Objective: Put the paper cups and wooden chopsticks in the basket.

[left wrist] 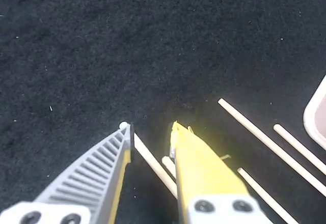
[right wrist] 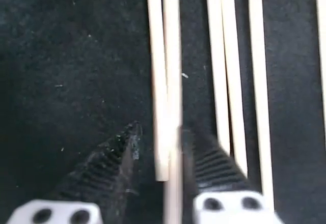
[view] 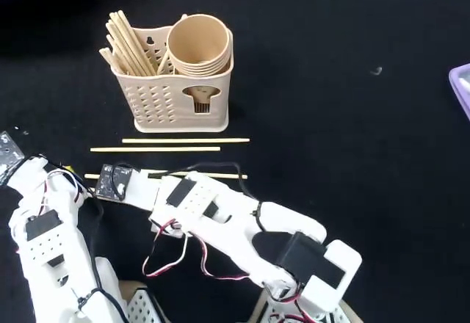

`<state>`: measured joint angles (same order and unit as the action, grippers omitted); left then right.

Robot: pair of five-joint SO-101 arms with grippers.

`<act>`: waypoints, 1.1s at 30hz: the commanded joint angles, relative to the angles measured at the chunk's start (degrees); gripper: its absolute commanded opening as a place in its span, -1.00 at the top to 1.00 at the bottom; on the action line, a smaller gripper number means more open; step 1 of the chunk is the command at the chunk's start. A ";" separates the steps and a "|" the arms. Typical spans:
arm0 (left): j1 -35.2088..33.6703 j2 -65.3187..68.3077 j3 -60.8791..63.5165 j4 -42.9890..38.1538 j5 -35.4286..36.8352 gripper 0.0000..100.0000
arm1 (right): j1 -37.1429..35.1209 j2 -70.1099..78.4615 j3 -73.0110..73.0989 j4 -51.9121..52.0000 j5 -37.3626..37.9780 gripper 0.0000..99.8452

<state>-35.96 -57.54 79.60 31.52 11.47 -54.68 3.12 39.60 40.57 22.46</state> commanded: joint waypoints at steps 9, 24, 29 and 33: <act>0.13 -1.05 -0.84 -1.14 -0.09 0.73 | 6.33 -8.04 -2.51 17.49 8.70 0.98; 0.22 -1.05 -1.01 -1.14 -0.09 0.73 | 6.68 -13.93 0.92 16.35 7.82 0.62; 0.31 -1.05 -1.01 -1.14 -0.09 0.73 | 1.23 -13.93 1.10 11.78 2.73 0.48; 0.31 -1.05 -1.01 -1.14 -0.09 0.73 | -0.97 -13.85 1.36 7.21 0.70 0.47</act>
<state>-35.96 -57.54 79.60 31.52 11.47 -53.63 -7.87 40.92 50.77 24.75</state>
